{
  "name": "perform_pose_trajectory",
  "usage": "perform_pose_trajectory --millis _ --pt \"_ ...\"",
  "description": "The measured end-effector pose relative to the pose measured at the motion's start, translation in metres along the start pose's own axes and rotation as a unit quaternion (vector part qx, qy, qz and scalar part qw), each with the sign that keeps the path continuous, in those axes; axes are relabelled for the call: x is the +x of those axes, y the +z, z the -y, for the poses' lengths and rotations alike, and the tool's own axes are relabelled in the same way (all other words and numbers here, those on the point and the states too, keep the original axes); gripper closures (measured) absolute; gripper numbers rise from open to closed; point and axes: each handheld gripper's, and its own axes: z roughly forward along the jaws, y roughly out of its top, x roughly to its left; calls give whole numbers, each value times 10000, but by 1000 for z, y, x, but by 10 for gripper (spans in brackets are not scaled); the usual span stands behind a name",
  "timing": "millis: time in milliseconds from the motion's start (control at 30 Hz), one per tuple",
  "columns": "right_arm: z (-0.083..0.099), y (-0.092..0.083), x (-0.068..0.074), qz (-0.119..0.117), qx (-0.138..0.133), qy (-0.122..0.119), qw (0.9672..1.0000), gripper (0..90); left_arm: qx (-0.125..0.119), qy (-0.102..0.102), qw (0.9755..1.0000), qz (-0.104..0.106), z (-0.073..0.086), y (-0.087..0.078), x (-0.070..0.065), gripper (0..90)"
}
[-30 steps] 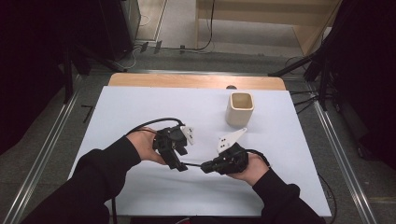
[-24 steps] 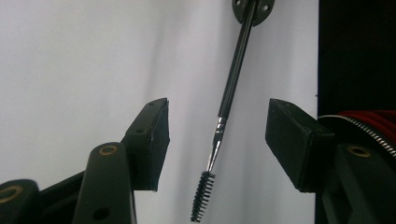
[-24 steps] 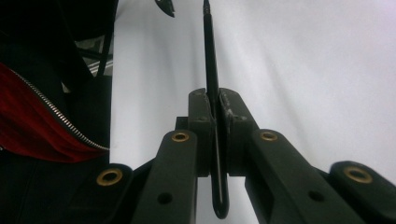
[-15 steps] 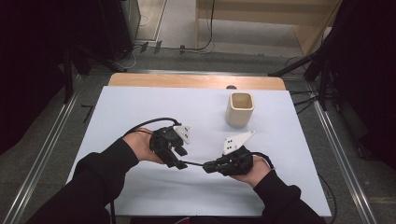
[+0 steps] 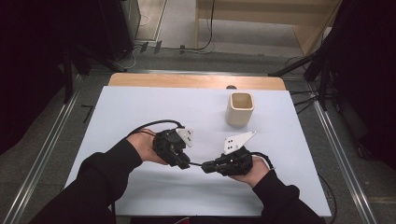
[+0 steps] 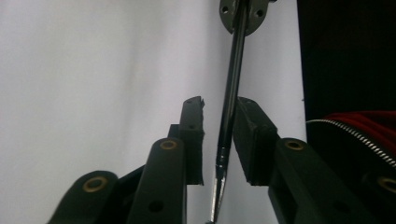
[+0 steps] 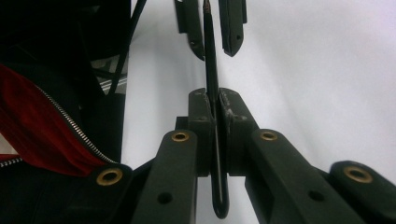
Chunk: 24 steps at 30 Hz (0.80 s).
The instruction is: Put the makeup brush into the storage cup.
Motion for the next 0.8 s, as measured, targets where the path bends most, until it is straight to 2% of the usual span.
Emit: perform_pose_trajectory --millis 133,300,333,367,400,433,467,500,533,567,600,633,800 --pt "0 -1 -1 0 14 10 10000 859 -25 68 9999 117 1 1 1 820" --pt "0 -1 -1 -46 73 -54 9999 856 78 218 9995 209 -1 3 0 840" --pt "0 0 -1 5 107 -80 9999 819 113 223 9994 238 -2 3 -1 852" --pt "0 0 -1 5 107 -80 9999 819 113 223 9994 238 -2 3 -1 852" --pt "0 0 -1 20 102 -64 9999 768 170 261 9994 178 -3 2 -2 852" --pt "0 -1 -1 116 66 -87 9999 636 247 265 9992 161 -4 1 -3 853" --pt "0 -1 -1 116 66 -87 9999 636 247 265 9992 161 -4 1 -3 853" --pt "-1 -3 0 190 68 -136 9997 563 366 264 9989 131 -6 0 -3 853" --pt "-1 -3 0 246 55 -154 9996 535 366 264 9989 131 -6 0 -3 853" --pt "-1 -3 0 246 55 -154 9996 535 433 292 9986 70 -7 0 -4 853" --pt "-2 -3 3 380 136 -190 9990 480 570 290 9979 61 -10 0 -5 853" --pt "-2 -2 3 427 153 -217 9987 465 570 290 9979 61 -10 0 -5 853" --pt "-2 4 6 375 327 -62 9987 448 1066 320 9937 -137 -18 3 -7 853"
